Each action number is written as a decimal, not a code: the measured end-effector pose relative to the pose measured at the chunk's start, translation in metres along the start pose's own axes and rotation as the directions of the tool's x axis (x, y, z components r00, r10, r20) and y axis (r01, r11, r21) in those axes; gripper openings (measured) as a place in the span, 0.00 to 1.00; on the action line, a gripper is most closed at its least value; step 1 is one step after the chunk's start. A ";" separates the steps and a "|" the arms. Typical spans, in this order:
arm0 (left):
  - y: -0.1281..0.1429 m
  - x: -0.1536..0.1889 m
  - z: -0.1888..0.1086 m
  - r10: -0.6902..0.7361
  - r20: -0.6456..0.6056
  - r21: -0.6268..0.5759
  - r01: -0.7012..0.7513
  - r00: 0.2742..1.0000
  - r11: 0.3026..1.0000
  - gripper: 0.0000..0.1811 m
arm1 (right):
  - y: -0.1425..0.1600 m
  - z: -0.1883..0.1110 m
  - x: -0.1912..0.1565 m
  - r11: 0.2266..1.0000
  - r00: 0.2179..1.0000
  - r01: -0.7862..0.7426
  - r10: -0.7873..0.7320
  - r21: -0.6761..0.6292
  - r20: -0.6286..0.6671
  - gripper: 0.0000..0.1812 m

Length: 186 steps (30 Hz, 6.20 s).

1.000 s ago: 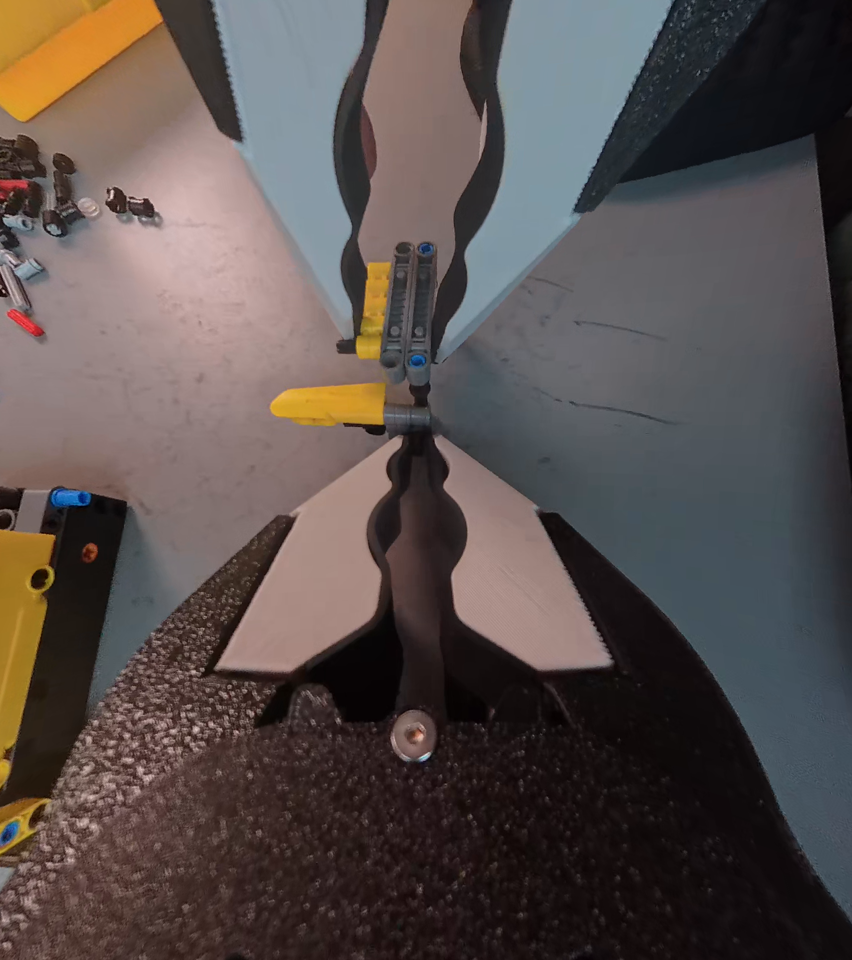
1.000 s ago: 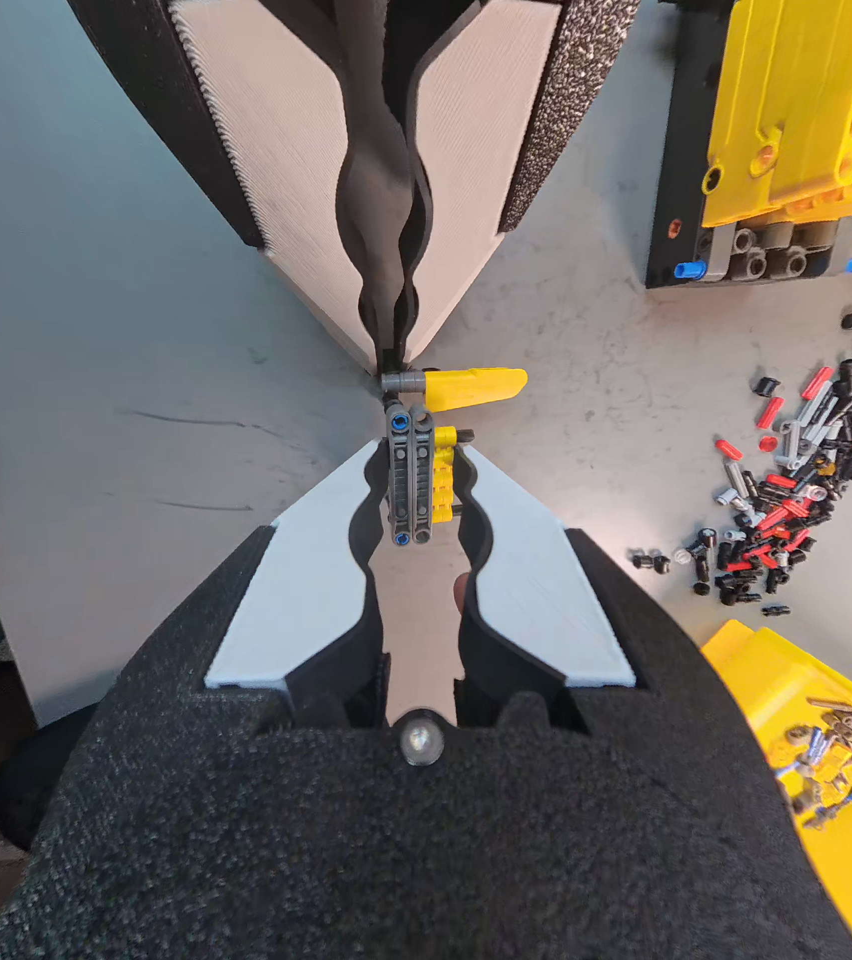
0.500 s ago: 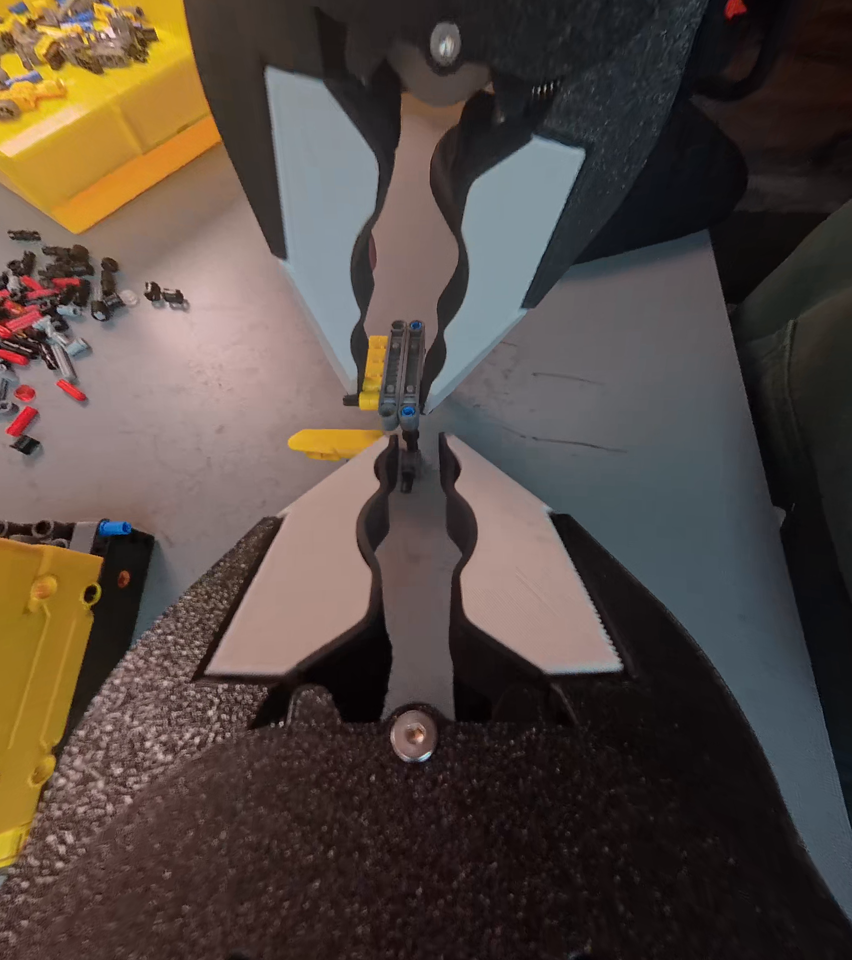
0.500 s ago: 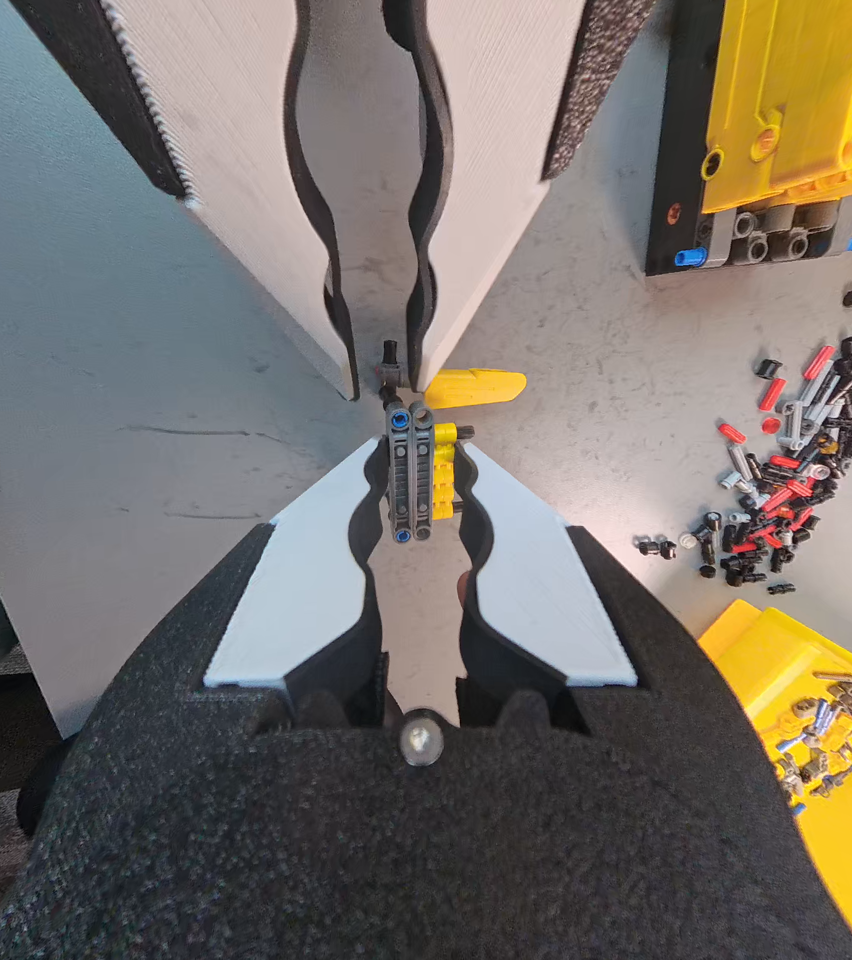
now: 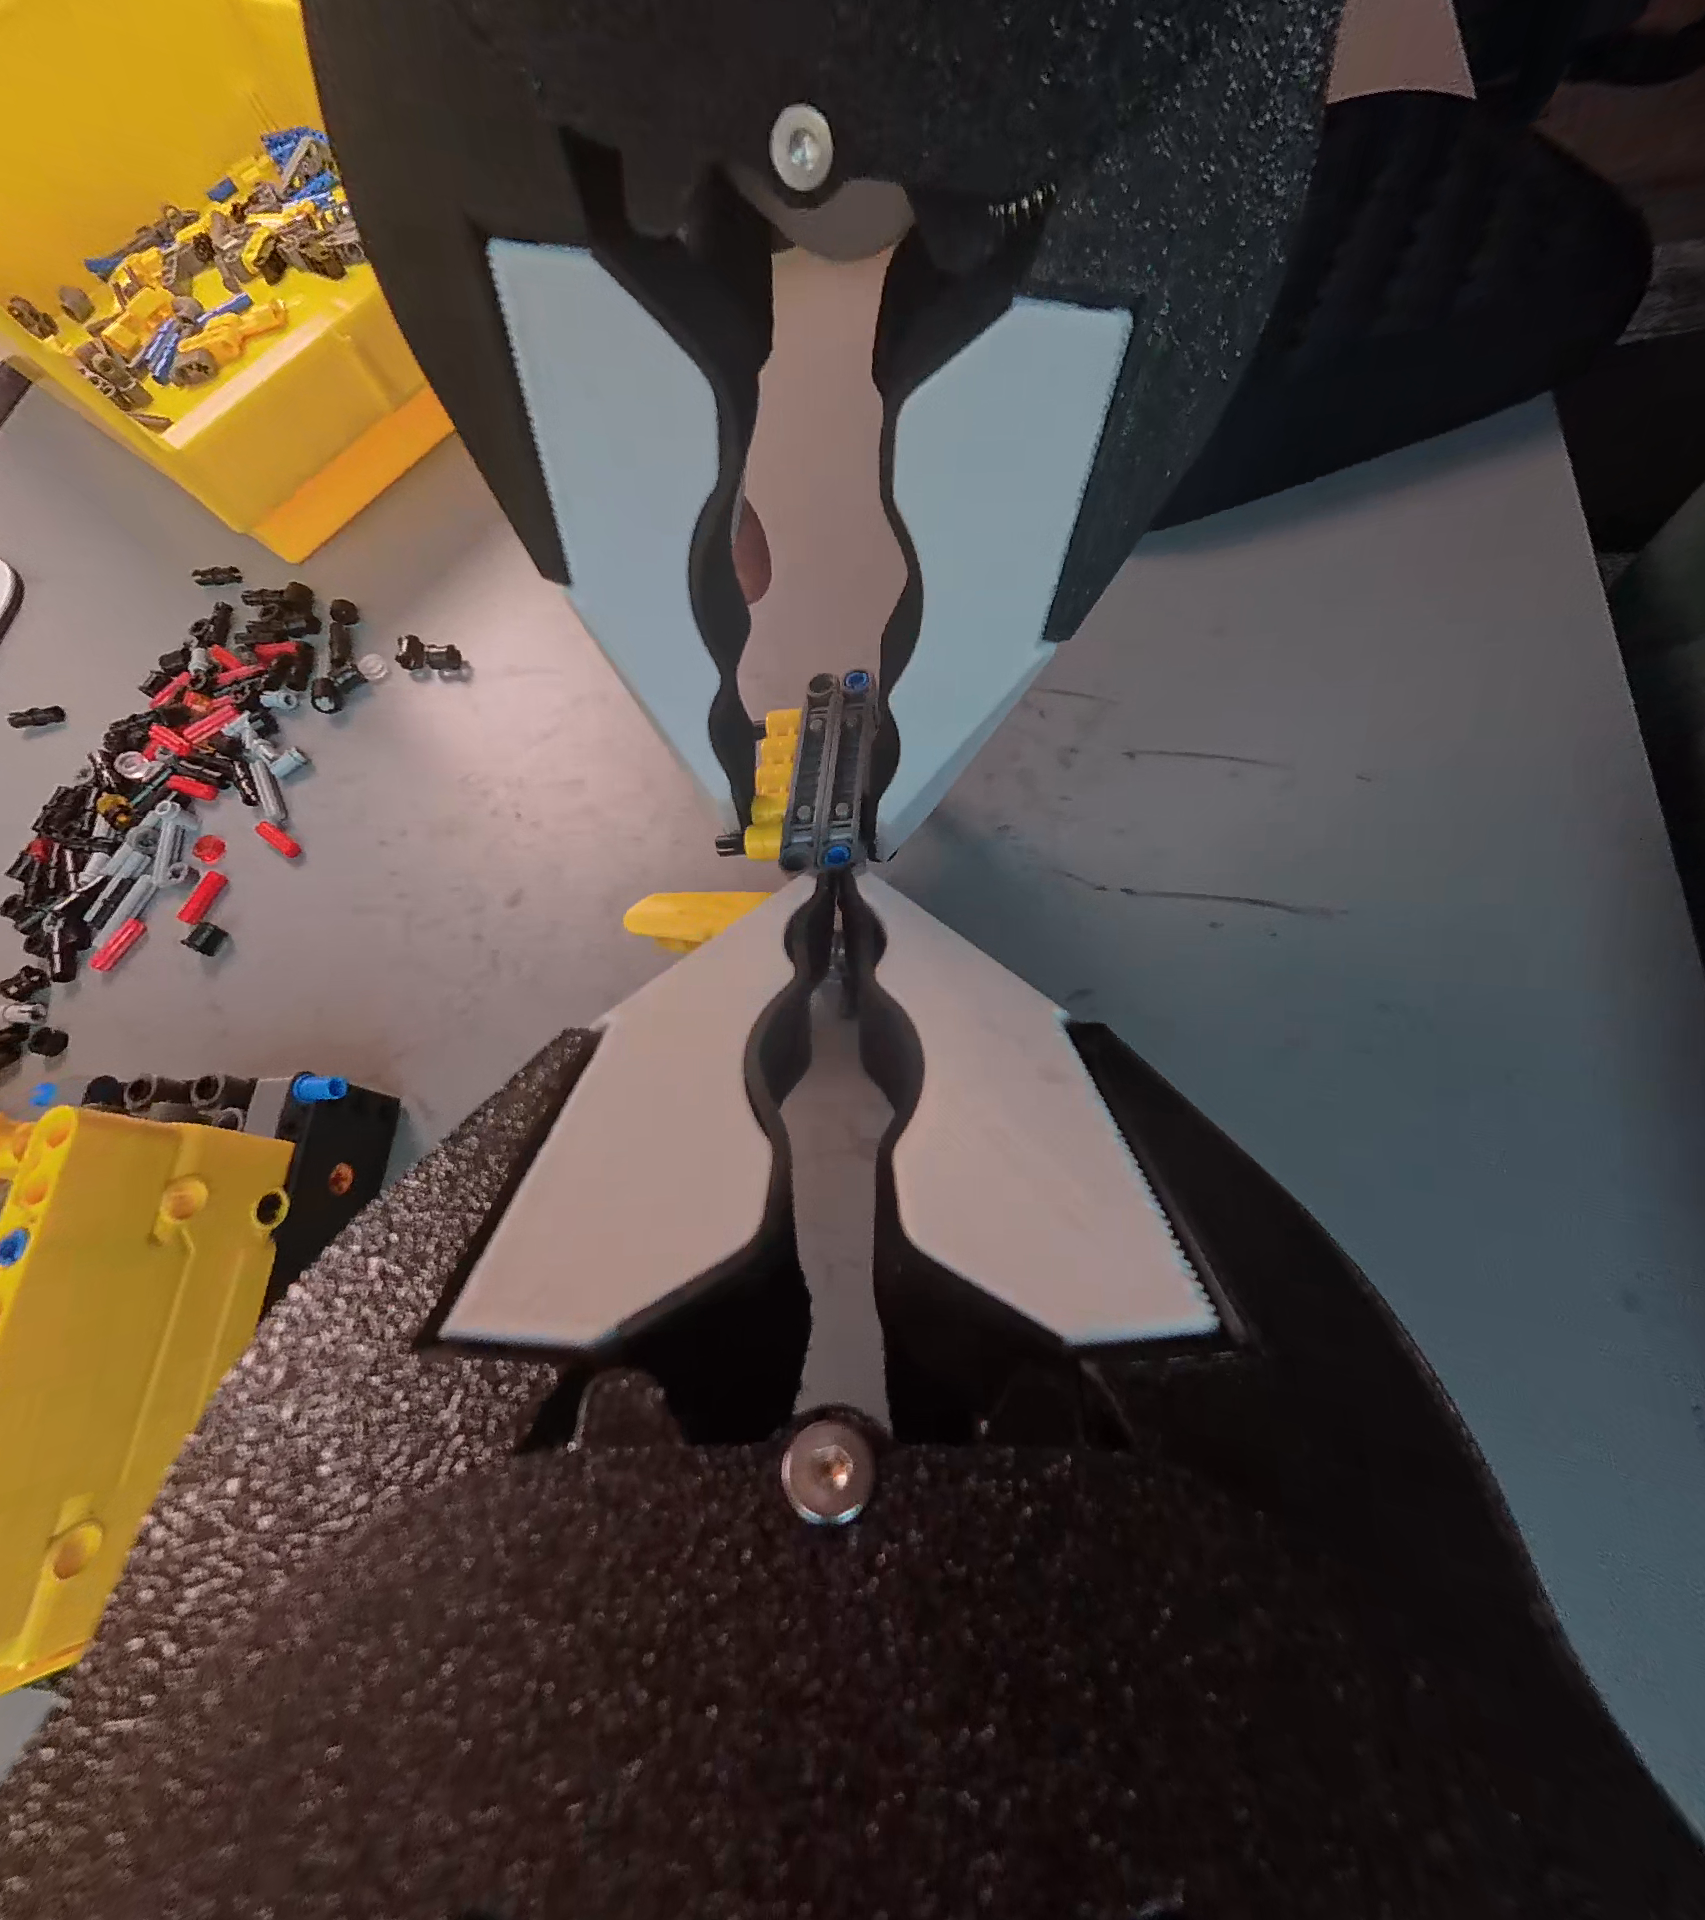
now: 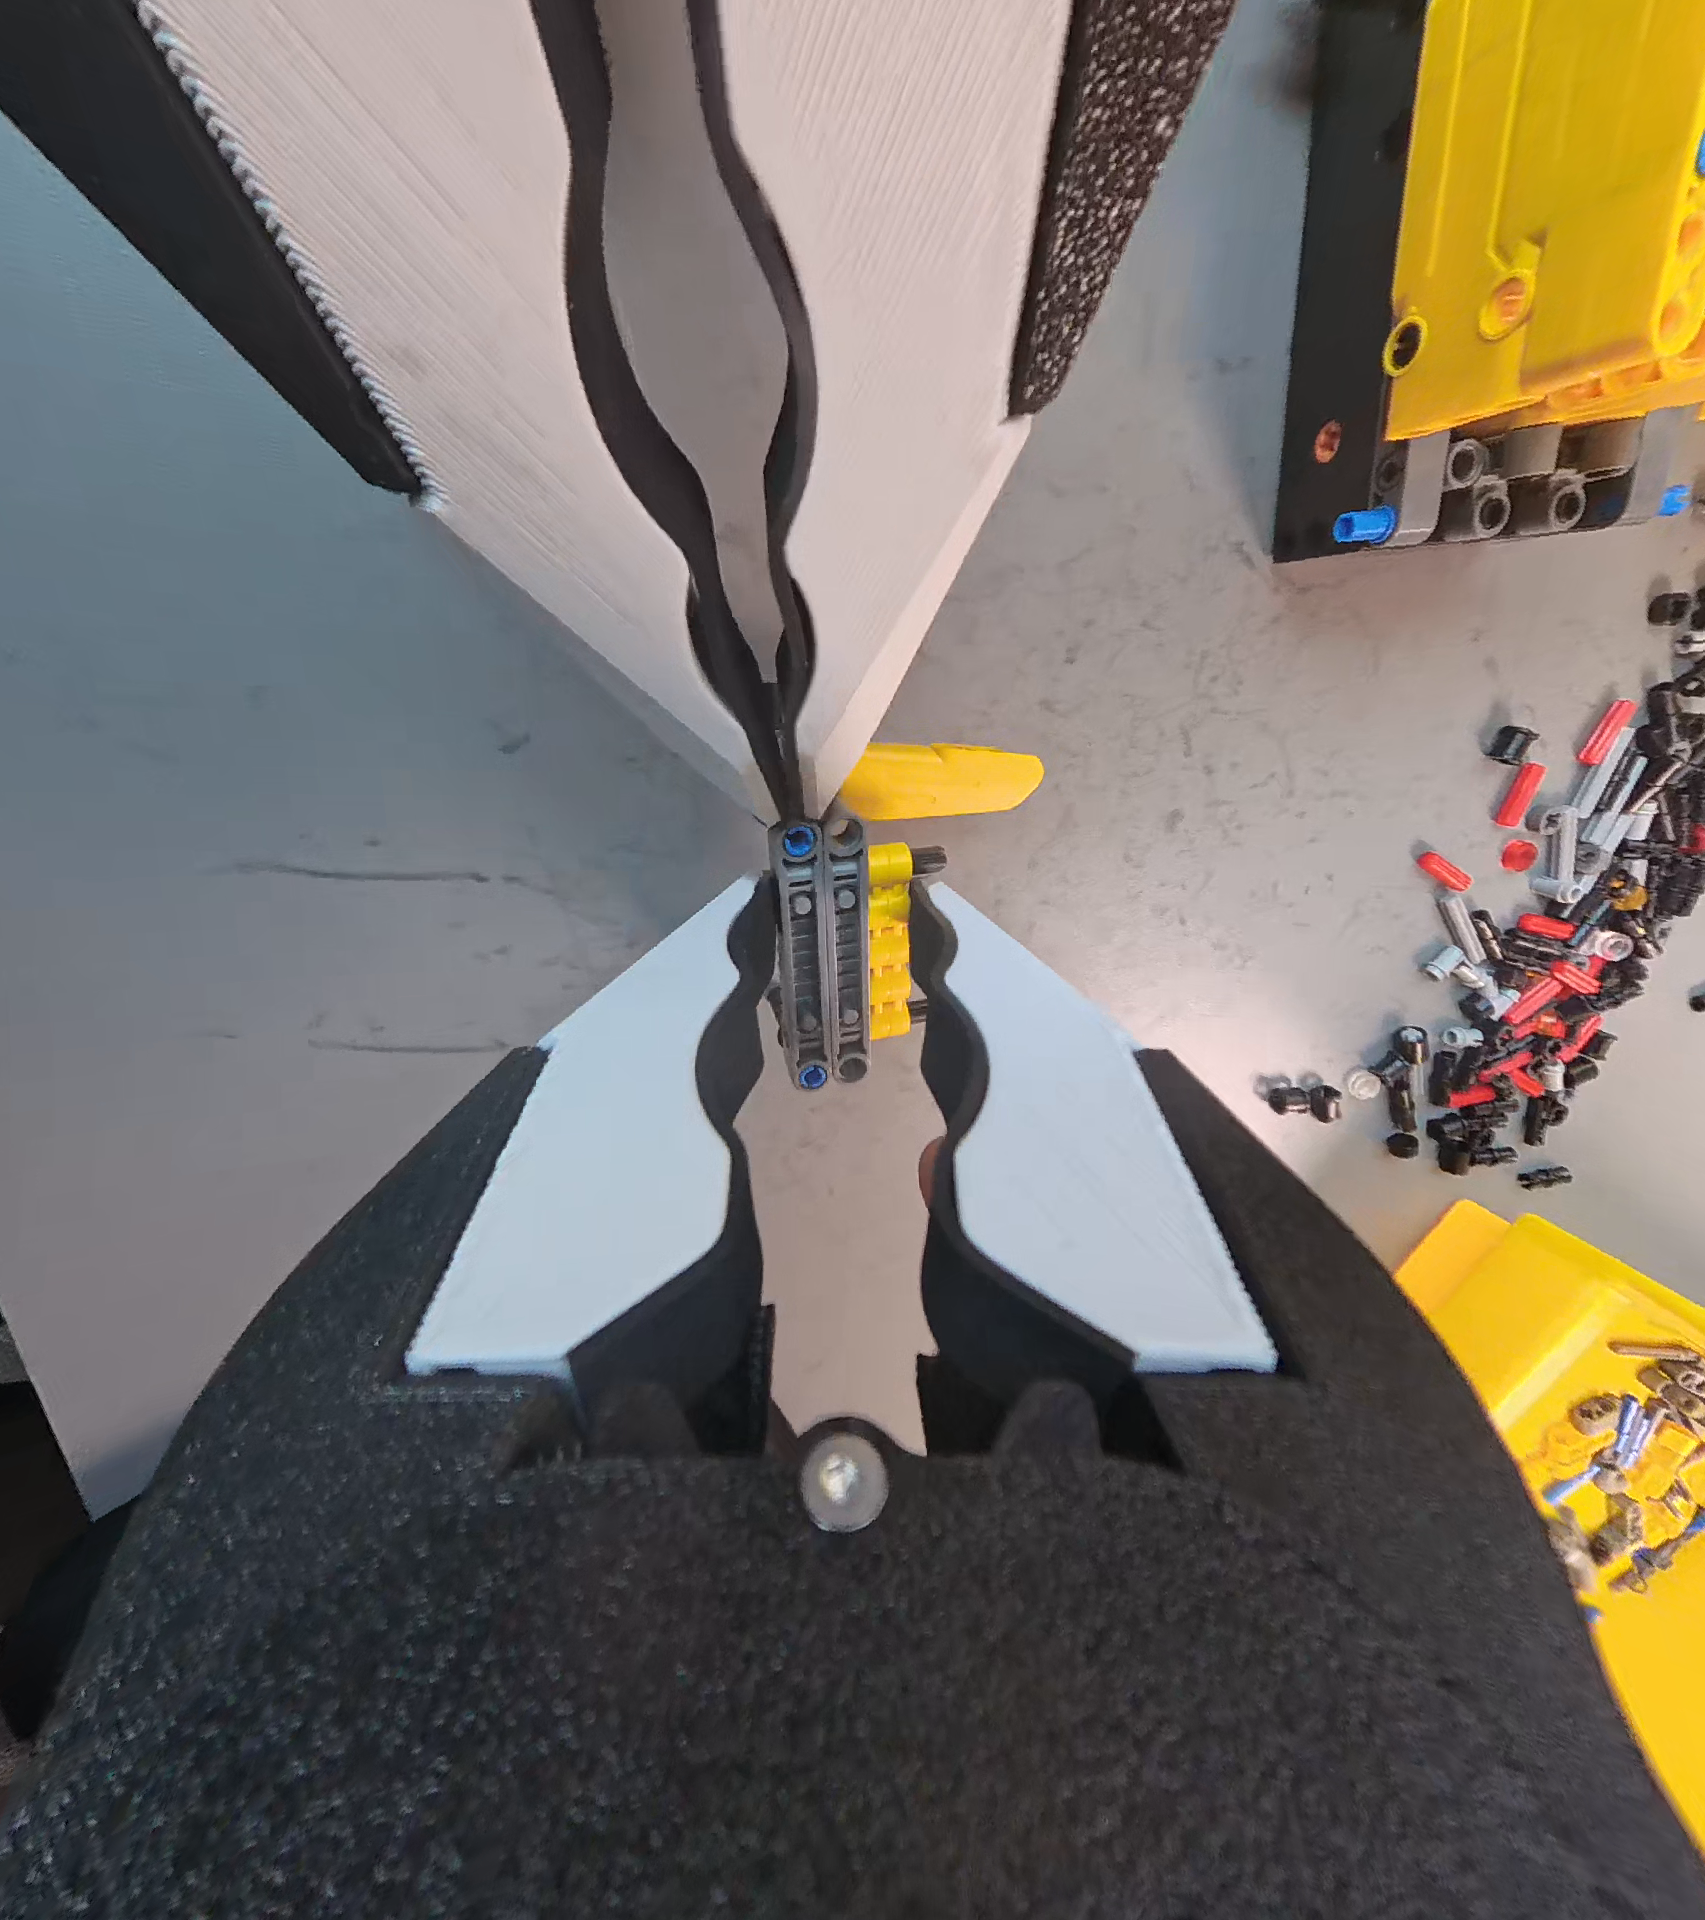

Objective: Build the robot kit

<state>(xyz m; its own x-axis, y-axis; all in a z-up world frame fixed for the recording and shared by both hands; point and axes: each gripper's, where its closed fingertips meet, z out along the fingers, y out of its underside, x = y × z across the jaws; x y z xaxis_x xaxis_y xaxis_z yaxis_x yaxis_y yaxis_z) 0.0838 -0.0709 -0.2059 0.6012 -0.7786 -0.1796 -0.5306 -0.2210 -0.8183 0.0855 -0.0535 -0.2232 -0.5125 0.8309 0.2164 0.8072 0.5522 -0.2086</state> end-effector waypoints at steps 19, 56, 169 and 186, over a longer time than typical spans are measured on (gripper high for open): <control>-0.003 0.006 0.000 0.164 0.029 0.010 -0.165 0.986 0.986 0.02 | -0.006 -0.004 -0.004 0.988 0.996 0.048 -0.058 0.148 0.061 0.17; 0.008 0.014 -0.001 0.212 -0.038 -0.033 -0.213 0.977 0.977 0.00 | -0.011 0.001 -0.010 0.986 0.986 -0.164 0.162 0.042 0.046 0.13; -0.035 -0.020 -0.042 -0.335 -0.336 0.288 0.435 0.880 0.853 0.13 | -0.049 -0.069 0.023 0.497 0.961 -0.275 0.135 0.823 0.240 0.18; -0.029 -0.022 -0.039 -0.348 -0.353 0.272 0.451 0.868 0.850 0.16 | -0.038 -0.054 0.028 0.495 0.950 -0.312 0.158 0.811 0.269 0.08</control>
<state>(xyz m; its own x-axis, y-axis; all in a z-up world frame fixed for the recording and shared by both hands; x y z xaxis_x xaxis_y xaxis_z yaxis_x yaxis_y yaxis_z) 0.0624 -0.0704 -0.1570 0.4955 -0.8068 0.3218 -0.0174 -0.3797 -0.9250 0.0561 -0.0549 -0.1577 -0.4382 0.8949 -0.0843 0.3226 0.0691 -0.9440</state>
